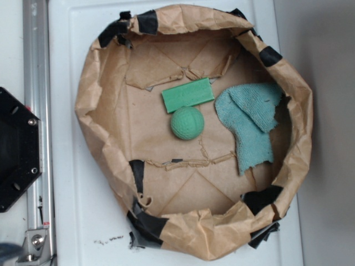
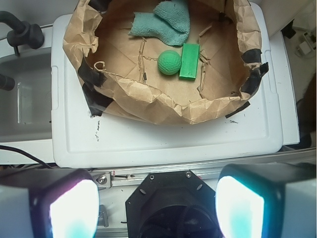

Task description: Grab the green ball.

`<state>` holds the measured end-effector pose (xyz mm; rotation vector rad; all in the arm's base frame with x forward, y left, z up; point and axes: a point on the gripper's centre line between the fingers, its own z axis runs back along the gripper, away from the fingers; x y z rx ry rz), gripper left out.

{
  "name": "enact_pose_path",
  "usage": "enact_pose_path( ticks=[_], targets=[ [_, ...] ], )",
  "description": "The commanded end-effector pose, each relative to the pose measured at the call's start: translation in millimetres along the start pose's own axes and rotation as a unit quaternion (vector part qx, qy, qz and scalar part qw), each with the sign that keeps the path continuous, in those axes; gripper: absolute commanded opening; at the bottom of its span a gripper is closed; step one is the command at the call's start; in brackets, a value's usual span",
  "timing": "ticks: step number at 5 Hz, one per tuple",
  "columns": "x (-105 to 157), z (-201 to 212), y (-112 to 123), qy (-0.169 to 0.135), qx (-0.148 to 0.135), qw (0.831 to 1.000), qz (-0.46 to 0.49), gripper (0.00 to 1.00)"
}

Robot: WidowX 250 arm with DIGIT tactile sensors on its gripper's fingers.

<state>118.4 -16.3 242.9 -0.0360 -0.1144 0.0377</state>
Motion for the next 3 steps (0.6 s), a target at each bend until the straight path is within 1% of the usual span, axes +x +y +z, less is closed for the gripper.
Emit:
enact_pose_path(
  ticks=[1, 2, 3],
  targets=[
    [0, 0, 0, 0.000, 0.000, 1.000, 0.000, 1.00],
    [48, -26, 13, 0.012, 0.064, 0.989, -0.134, 1.00],
    [96, -49, 11, -0.019, 0.037, 0.974, -0.220, 1.00]
  ],
)
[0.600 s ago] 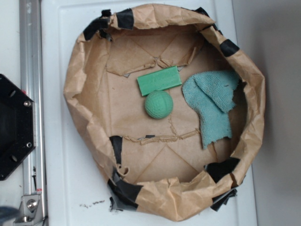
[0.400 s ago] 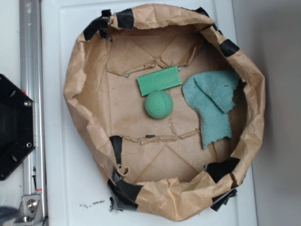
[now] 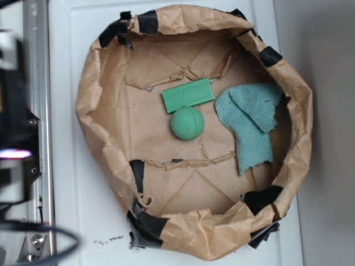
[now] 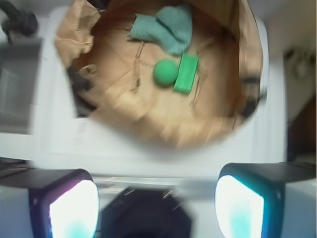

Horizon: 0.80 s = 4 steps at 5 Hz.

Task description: Grab the green ball.

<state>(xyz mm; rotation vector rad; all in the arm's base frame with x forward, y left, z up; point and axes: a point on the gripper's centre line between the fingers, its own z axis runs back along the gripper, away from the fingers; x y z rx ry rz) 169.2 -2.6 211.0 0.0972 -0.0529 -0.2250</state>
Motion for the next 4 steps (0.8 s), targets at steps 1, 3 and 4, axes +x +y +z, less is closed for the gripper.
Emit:
enact_pose_path(
  ticks=[1, 3, 4],
  targets=[
    [76, -40, 15, -0.058, -0.038, 0.982, -0.177, 1.00],
    [89, -123, 21, -0.014, -0.055, 0.948, -0.312, 1.00],
    [78, -152, 12, -0.011, -0.034, 0.917, -0.397, 1.00]
  ],
)
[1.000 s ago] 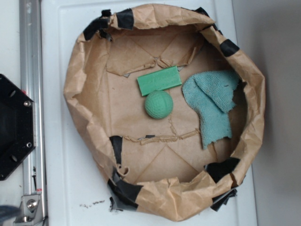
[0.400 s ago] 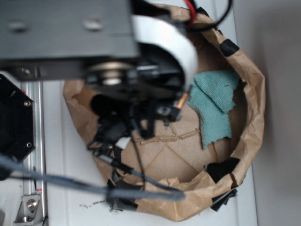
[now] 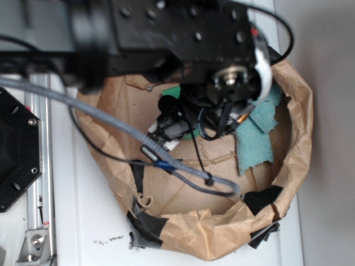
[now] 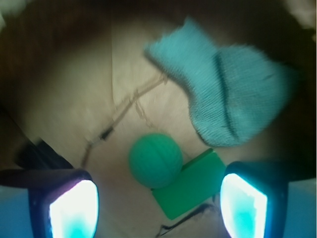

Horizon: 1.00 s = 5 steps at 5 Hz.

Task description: Grab the green ball.

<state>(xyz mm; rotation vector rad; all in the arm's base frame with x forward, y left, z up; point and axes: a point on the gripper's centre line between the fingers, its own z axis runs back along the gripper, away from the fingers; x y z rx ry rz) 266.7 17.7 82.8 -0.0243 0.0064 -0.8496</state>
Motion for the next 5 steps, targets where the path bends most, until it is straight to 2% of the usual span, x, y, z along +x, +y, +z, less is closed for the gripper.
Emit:
enact_pose_path(
  ticks=[1, 2, 3, 4, 5],
  targets=[
    [14, -49, -22, 0.015, 0.041, 0.992, -0.122, 1.00],
    [33, -45, -21, 0.004, 0.056, 0.993, -0.108, 0.00],
    [42, -46, -15, 0.009, 0.055, 0.994, -0.091, 0.00],
    [50, -36, -11, 0.007, 0.067, 0.995, -0.077, 0.00],
    [55, 5, -17, -0.018, 0.072, 0.996, -0.056, 0.00]
  ],
)
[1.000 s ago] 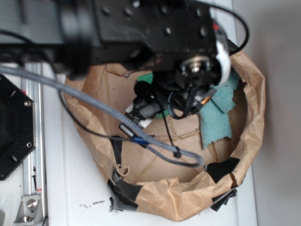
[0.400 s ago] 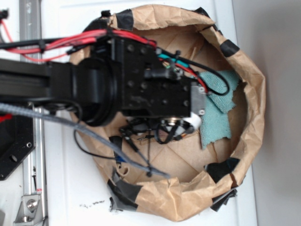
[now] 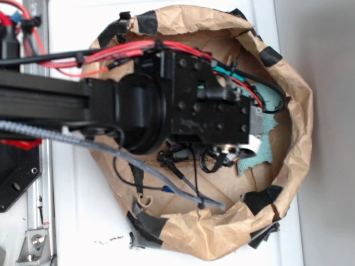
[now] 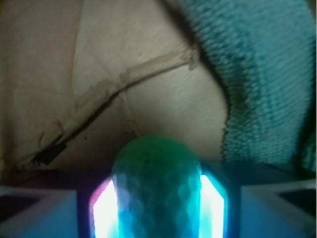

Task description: Grab the green ball.

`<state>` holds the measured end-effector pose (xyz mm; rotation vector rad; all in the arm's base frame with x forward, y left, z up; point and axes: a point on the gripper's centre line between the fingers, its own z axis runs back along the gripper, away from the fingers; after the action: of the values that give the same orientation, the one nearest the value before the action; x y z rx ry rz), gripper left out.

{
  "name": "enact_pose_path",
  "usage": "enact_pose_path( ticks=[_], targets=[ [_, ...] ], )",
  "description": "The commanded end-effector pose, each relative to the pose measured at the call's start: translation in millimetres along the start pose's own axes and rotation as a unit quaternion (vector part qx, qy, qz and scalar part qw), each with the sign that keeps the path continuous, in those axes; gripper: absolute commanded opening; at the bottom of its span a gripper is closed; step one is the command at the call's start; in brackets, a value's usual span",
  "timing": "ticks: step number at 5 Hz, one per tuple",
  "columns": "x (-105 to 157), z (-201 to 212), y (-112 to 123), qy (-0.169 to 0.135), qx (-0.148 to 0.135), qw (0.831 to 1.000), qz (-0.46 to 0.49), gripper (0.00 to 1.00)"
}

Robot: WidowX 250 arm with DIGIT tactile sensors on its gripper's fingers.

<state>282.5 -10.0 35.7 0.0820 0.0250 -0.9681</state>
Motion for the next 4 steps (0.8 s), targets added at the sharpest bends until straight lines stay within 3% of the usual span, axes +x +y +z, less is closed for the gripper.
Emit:
enact_pose_path(
  ticks=[1, 2, 4],
  targets=[
    [17, 107, -10, -0.079, 0.023, 0.992, 0.100, 0.00],
    [-3, 136, -9, -0.070, -0.009, 0.972, 0.224, 0.00],
    [-21, 139, -3, -0.025, 0.018, 0.897, 0.441, 0.00]
  ],
)
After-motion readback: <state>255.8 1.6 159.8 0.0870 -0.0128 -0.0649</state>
